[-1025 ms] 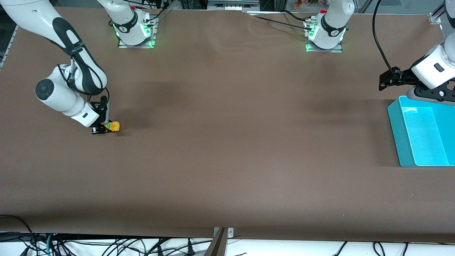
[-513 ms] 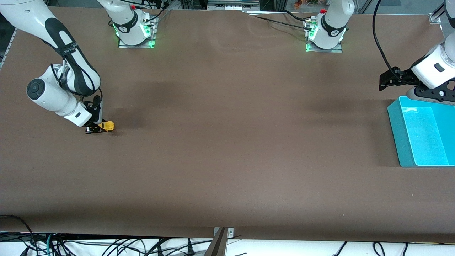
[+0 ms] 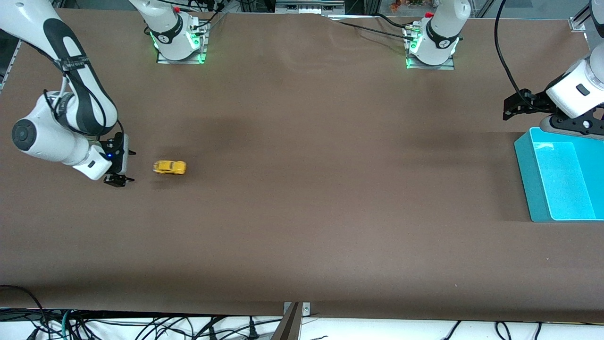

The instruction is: Wind and store yellow beetle car

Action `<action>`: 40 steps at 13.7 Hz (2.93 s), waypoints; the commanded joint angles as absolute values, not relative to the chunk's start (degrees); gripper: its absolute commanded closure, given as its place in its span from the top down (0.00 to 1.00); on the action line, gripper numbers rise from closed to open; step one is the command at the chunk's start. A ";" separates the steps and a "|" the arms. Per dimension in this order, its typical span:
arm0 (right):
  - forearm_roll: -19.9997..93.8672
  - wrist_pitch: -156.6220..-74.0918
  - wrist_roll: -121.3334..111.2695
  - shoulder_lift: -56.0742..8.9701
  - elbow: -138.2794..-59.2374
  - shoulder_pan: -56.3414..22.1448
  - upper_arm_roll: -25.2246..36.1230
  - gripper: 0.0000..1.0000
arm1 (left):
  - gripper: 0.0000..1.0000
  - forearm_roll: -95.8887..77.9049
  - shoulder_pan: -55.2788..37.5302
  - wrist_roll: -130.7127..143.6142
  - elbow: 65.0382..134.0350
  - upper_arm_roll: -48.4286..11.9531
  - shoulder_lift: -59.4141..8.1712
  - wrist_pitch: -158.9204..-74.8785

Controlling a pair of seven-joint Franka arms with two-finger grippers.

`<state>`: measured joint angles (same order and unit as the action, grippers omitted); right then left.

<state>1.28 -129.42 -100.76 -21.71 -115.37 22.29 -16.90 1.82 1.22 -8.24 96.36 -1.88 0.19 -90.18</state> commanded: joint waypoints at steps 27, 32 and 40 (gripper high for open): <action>2.72 -94.75 -7.74 4.13 -97.29 -3.78 2.20 1.00 | 1.00 1.67 1.85 -8.70 92.20 -1.67 -1.67 -84.37; 2.55 -93.16 -6.24 4.13 -97.21 -3.78 2.02 1.00 | 1.00 -0.60 4.29 -13.60 92.02 -1.58 -3.33 -84.20; 1.85 -93.16 -6.33 3.87 -97.21 -3.87 1.76 1.00 | 1.00 -1.14 9.56 -43.99 92.37 -1.67 -13.95 -85.77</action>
